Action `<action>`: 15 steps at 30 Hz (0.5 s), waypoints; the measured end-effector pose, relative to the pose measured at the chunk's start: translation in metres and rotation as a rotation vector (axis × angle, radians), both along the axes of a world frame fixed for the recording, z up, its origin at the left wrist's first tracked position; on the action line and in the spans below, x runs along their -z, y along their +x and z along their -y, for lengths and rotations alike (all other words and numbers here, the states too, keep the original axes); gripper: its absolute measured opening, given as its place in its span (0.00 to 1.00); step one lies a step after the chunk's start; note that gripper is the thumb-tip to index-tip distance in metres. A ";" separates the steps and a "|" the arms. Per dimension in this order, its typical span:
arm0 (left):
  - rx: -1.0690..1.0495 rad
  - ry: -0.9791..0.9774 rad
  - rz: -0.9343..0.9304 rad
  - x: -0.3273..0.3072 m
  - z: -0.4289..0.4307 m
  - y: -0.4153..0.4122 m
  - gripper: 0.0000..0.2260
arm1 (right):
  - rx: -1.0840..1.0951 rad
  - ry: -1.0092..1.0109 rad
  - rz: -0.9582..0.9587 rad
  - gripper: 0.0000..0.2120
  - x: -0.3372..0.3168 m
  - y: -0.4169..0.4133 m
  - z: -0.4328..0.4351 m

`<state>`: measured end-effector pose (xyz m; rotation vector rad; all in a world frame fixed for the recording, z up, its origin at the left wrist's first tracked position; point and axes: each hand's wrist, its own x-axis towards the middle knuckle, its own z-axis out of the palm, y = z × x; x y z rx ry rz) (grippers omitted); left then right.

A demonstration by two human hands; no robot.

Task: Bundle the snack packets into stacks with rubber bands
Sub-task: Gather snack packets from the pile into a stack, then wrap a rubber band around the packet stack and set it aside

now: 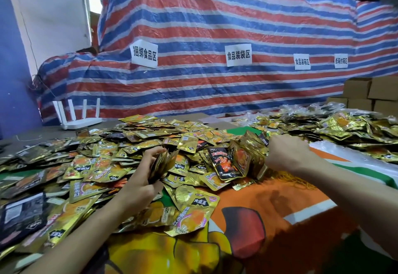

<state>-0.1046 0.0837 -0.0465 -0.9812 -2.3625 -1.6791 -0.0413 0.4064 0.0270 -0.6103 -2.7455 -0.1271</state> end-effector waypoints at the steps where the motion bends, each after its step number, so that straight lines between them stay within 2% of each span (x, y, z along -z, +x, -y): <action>1: -0.004 0.027 0.016 0.000 0.000 -0.001 0.37 | -0.037 -0.022 -0.021 0.10 -0.004 -0.001 0.009; 5: -0.043 0.194 0.143 -0.005 -0.001 0.000 0.23 | -0.303 -0.315 -0.036 0.03 -0.008 -0.012 0.048; 7: -0.083 0.254 0.208 -0.010 0.001 0.001 0.22 | -0.471 -0.489 -0.004 0.06 -0.004 -0.020 0.070; 10: -0.073 0.326 0.378 -0.016 0.008 0.000 0.19 | -0.673 -0.664 -0.024 0.07 0.001 -0.035 0.105; 13: -0.020 0.371 0.599 -0.020 0.016 -0.002 0.19 | -0.786 -0.752 -0.057 0.07 0.008 -0.054 0.137; 15: -0.004 0.383 0.663 -0.021 0.021 -0.005 0.16 | -0.802 -0.801 -0.072 0.05 0.014 -0.067 0.155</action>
